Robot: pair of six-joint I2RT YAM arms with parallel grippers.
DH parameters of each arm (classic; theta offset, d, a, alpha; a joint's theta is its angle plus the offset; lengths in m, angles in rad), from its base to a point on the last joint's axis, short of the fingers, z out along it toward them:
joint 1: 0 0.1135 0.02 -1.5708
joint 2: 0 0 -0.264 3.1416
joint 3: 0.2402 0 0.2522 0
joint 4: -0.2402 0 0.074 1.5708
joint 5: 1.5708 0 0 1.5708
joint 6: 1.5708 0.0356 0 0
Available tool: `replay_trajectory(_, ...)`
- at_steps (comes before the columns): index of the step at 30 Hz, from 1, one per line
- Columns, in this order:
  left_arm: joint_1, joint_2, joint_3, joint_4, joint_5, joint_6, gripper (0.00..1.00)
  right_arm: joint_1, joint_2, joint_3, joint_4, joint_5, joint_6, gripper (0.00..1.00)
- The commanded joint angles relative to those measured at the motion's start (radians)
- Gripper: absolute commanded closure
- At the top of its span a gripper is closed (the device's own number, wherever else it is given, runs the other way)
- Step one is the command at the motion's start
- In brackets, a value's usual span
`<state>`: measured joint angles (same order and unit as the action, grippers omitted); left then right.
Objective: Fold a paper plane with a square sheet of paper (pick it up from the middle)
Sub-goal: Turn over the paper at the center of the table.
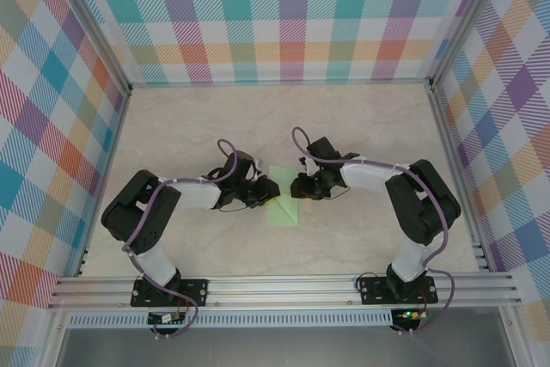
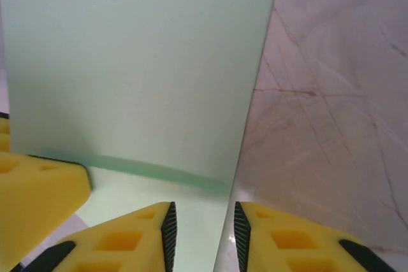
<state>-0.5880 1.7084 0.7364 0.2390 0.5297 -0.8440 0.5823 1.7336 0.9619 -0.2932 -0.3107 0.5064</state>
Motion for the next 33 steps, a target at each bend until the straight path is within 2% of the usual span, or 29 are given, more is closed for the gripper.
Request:
replay_trajectory(1, -0.010, -0.004, 0.017, -0.010, -0.030, 0.021, 0.86, -0.004, -0.124, -0.008, -0.036, 0.077, 0.044, 0.55)
replay_trajectory(7, -0.010, -0.081, 0.063, -0.163, -0.106, 0.113, 0.92, -0.006, -0.274, 0.019, -0.203, 0.266, 0.105, 0.32)
replay_trajectory(9, -0.010, -0.129, 0.109, -0.305, -0.159, 0.179, 0.93, -0.006, -0.319, 0.026, -0.261, 0.338, 0.130, 0.25)
replay_trajectory(14, -0.015, -0.255, 0.302, -0.814, -0.422, 0.407, 0.93, -0.006, -0.415, 0.029, -0.353, 0.456, 0.165, 0.11)
replay_trajectory(19, -0.026, -0.323, 0.483, -1.058, -0.619, 0.569, 0.92, -0.005, -0.491, 0.021, -0.403, 0.526, 0.234, 0.06)
replay_trajectory(23, -0.060, -0.303, 0.586, -1.144, -0.834, 0.592, 0.92, -0.006, -0.537, 0.017, -0.442, 0.553, 0.266, 0.05)
replay_trajectory(25, -0.092, -0.269, 0.622, -1.174, -0.969, 0.602, 0.92, -0.006, -0.559, 0.011, -0.458, 0.559, 0.276, 0.05)
replay_trajectory(30, -0.174, -0.071, 0.697, -1.240, -1.316, 0.581, 0.92, -0.005, -0.636, -0.030, -0.496, 0.588, 0.306, 0.04)
replay_trajectory(33, -0.217, 0.052, 0.731, -1.268, -1.423, 0.523, 0.92, -0.006, -0.679, -0.052, -0.524, 0.606, 0.328, 0.04)
